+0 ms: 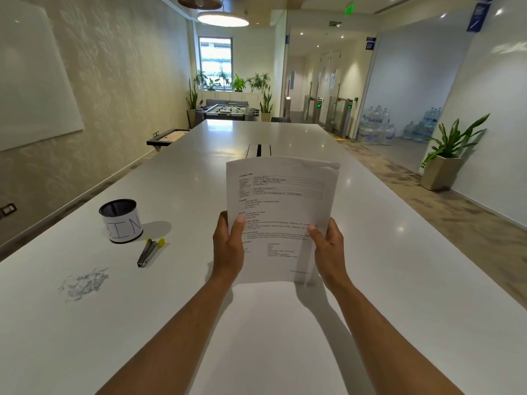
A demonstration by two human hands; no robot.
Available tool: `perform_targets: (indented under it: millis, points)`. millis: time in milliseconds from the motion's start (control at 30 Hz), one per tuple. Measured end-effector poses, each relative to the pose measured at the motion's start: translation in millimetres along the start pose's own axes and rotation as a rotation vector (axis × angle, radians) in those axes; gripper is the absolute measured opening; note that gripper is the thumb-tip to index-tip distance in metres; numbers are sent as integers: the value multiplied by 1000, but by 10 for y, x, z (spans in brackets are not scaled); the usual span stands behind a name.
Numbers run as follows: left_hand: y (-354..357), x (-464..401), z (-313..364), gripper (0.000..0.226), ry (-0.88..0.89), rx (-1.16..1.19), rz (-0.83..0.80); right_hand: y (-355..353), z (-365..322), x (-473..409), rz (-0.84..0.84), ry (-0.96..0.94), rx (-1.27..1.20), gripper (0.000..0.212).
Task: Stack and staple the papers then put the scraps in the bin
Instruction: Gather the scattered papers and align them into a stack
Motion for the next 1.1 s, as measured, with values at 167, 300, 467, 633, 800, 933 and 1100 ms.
perform_targets:
  millis: [167,300,467,633,800,933,1100]
  points:
    - [-13,16,-6,23,21,-25,22,-16,38,-11,13,-6,6,20]
    - [-49,29,-29,29,62,-103,55,-19,64,-6,45,-28,29,16]
    - [-34,27,1,35,80,-204,69,0,75,13,64,-50,42,12]
    - [-11,40,-17,30,62,-297,111,17,80,28,81,-64,49,4]
    - [-28,29,-8,26,50,-309,124,19,78,28,90,-52,76,11]
    - [-13,71,12,16,36,-277,127,6,77,25,92,-41,78,12]
    - [-30,46,33,19,48,-307,120,3,5,36,74,-21,81,14]
Point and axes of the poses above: each hand's wrist, its own x-axis away from the middle knuckle, its own y-axis out of the palm, z = x × y, the point moved 4 cm from there along -x, towards the middle knuckle, and after that the axes turned 15 degrees about y, right-handed, at the moved point
